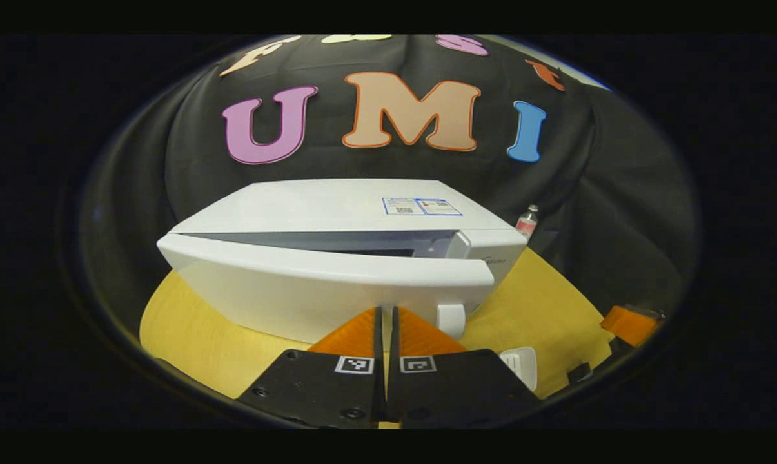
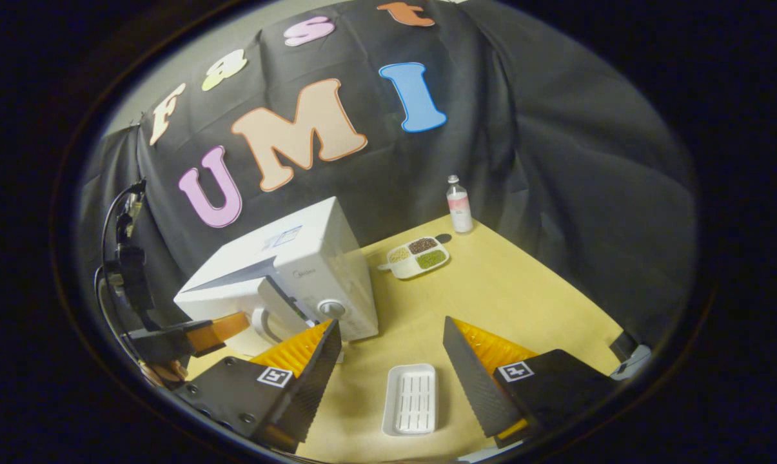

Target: Open the microwave oven with the left hand, put the food in, and close the microwave oven.

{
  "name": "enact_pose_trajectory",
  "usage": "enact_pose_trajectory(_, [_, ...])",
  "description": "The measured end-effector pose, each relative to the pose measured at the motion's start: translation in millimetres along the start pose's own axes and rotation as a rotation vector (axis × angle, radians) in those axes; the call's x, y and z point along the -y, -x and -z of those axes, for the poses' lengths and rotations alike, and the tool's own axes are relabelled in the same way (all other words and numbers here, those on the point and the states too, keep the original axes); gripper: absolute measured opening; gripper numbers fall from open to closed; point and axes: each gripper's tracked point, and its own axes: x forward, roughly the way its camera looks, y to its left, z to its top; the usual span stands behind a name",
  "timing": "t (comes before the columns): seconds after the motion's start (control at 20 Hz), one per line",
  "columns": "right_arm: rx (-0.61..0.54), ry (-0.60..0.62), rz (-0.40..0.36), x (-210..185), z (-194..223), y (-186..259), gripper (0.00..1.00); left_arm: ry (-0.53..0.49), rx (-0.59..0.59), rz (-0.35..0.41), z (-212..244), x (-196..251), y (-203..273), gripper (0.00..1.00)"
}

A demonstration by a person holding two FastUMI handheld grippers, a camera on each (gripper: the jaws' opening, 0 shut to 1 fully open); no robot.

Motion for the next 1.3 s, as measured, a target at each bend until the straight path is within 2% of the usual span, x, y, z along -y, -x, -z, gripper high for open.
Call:
enact_pose_trajectory(0.25, [-0.031, 0.019, -0.023, -5.6, 6.7, -5.7, 0.91, 0.031, 0.014, -0.016, -6.0, -0.5, -14.1, 0.02])
enact_pose_trajectory(0.3, [-0.034, 0.019, -0.026, -6.2, 7.2, -6.1, 0.99, 0.035, 0.012, -0.021, -5.5, -1.0, -16.2, 0.01])
enact_pose_trajectory(0.35, [-0.037, 0.020, -0.027, -6.8, 6.8, -6.4, 0.92, 0.036, 0.010, -0.024, -5.8, -1.7, -17.7, 0.00])
enact_pose_trajectory(0.4, [-0.040, 0.022, -0.024, -5.8, 7.4, -6.5, 0.92, 0.036, 0.010, -0.028, -6.1, -2.9, -18.2, 0.00])
enact_pose_trajectory(0.45, [-0.042, 0.022, -0.022, -4.9, 9.0, -7.8, 0.99, 0.036, 0.009, -0.033, -6.0, -3.9, -19.3, 0.00])
enact_pose_trajectory(0.55, [-0.041, 0.016, -0.018, -3.6, 8.0, -7.9, 0.99, 0.037, 0.012, -0.037, -7.1, -4.7, -21.9, 0.00])
enact_pose_trajectory(0.6, [-0.041, 0.014, -0.015, -2.0, 8.1, -7.2, 0.92, 0.035, 0.013, -0.039, -7.3, -4.2, -23.3, 0.00])
enact_pose_trajectory(0.65, [-0.042, 0.013, -0.011, 0.1, 8.8, -6.2, 0.92, 0.030, 0.013, -0.042, -7.8, -4.3, -24.4, 0.00])
enact_pose_trajectory(0.7, [-0.042, 0.010, -0.008, 1.2, 8.9, -5.2, 0.99, 0.024, 0.012, -0.046, -7.8, -4.2, -26.3, 0.00])
enact_pose_trajectory(0.85, [-0.034, -0.004, 0.001, 4.3, 6.6, -6.0, 0.99, 0.027, 0.018, -0.055, -10.6, -4.8, -27.6, 0.03])
enact_pose_trajectory(0.9, [-0.031, -0.009, 0.004, 5.1, 6.1, -5.7, 0.99, 0.034, 0.017, -0.054, -10.3, -4.2, -28.5, 0.01])
enact_pose_trajectory(0.95, [-0.029, -0.013, 0.006, 6.4, 6.3, -5.6, 0.99, 0.040, 0.018, -0.052, -10.7, -4.4, -28.9, 0.01])
enact_pose_trajectory(1.0, [-0.030, -0.016, 0.008, 7.2, 6.0, -5.3, 0.92, 0.044, 0.016, -0.053, -9.0, -4.3, -28.6, 0.01])
enact_pose_trajectory(1.3, [-0.031, -0.010, 0.009, 4.8, 7.1, -6.8, 0.92, 0.026, 0.021, -0.077, -11.5, -6.3, -29.1, 0.01])
